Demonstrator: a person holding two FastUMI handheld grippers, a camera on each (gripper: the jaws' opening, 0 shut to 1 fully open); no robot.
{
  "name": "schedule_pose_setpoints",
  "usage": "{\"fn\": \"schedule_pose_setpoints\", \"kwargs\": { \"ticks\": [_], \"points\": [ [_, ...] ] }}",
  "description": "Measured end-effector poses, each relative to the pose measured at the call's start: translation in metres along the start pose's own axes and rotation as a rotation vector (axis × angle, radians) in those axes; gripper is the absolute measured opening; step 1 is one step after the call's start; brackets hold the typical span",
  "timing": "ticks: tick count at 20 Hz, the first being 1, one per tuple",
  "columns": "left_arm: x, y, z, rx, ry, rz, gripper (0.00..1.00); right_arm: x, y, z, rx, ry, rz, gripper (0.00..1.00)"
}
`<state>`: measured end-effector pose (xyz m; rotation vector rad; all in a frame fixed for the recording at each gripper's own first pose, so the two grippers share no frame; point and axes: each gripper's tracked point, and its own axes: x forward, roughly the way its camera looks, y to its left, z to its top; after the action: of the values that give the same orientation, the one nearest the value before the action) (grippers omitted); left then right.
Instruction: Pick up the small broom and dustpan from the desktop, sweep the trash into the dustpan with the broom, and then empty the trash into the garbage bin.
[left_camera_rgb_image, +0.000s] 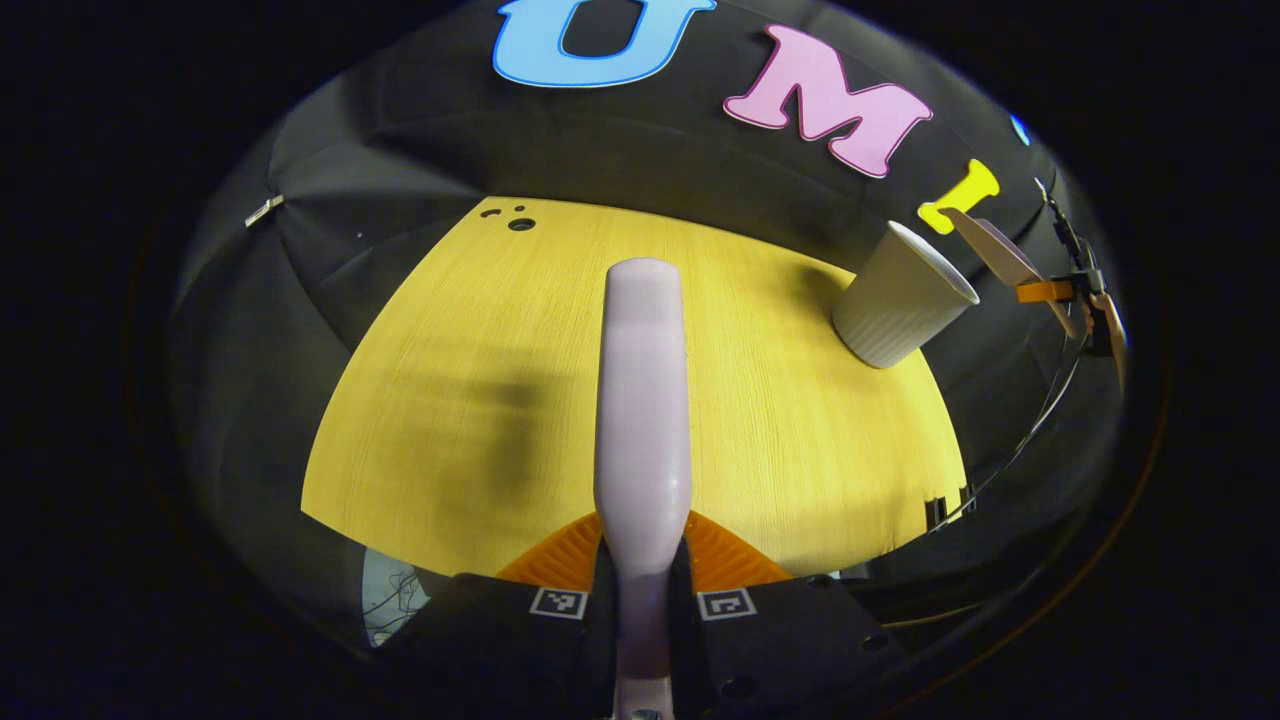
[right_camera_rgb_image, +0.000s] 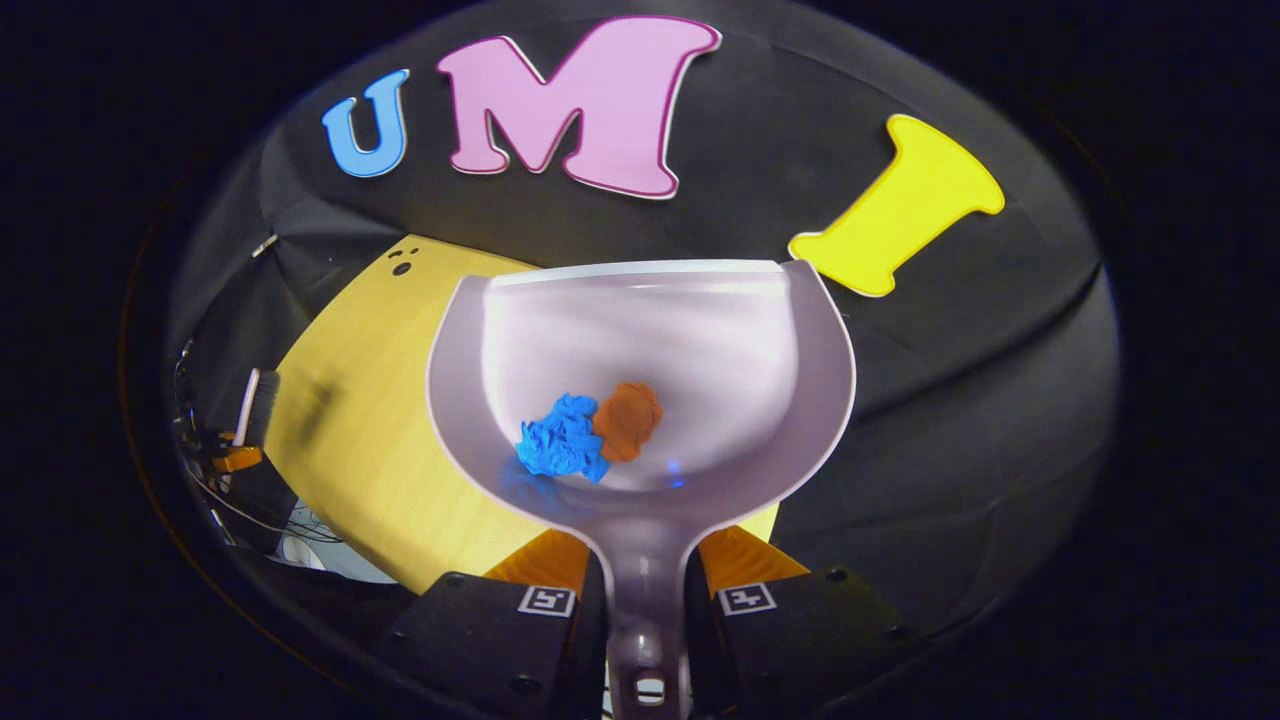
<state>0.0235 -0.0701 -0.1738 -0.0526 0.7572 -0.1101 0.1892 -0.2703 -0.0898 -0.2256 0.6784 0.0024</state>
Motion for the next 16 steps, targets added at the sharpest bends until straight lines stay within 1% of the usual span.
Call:
{"fn": "schedule_pose_setpoints", "kwargs": {
  "ticks": [3,4,5,7,8,9,10,11,12,13,14,15,16],
  "points": [
    [0.014,-0.017,0.012,-0.007,0.028,0.019,0.26,0.029,-0.028,-0.001,-0.002,0.031,-0.014,0.37],
    [0.018,-0.023,0.016,-0.014,0.037,0.025,0.24,0.036,-0.038,-0.002,-0.018,0.041,-0.029,0.37],
    [0.022,-0.029,0.020,-0.026,0.046,0.027,0.26,0.042,-0.049,-0.003,-0.041,0.051,-0.050,0.37],
    [0.027,-0.047,0.028,-0.051,0.054,0.003,0.26,0.049,-0.070,-0.002,-0.130,0.064,-0.113,0.37],
    [0.030,-0.057,0.030,-0.054,0.059,-0.015,0.26,0.049,-0.078,0.000,-0.176,0.072,-0.139,0.42],
    [0.033,-0.062,0.031,-0.048,0.067,-0.027,0.25,0.049,-0.086,0.001,-0.217,0.083,-0.161,0.37],
    [0.036,-0.065,0.033,-0.035,0.075,-0.030,0.26,0.050,-0.091,0.003,-0.259,0.097,-0.179,0.37],
    [0.039,-0.068,0.034,-0.021,0.080,-0.033,0.26,0.050,-0.091,0.002,-0.302,0.114,-0.192,0.32],
    [0.041,-0.069,0.036,-0.008,0.082,-0.034,0.26,0.051,-0.094,0.002,-0.352,0.132,-0.206,0.37],
    [0.043,-0.069,0.038,-0.003,0.081,-0.034,0.26,0.057,-0.099,0.004,-0.400,0.147,-0.224,0.37],
    [0.044,-0.068,0.041,-0.005,0.079,-0.035,0.26,0.057,-0.101,0.007,-0.454,0.157,-0.244,0.32],
    [0.044,-0.068,0.041,-0.012,0.077,-0.035,0.24,0.061,-0.103,0.007,-0.499,0.163,-0.251,0.37],
    [0.044,-0.068,0.041,-0.018,0.077,-0.034,0.24,0.062,-0.103,0.008,-0.540,0.167,-0.255,0.37]
  ]
}}
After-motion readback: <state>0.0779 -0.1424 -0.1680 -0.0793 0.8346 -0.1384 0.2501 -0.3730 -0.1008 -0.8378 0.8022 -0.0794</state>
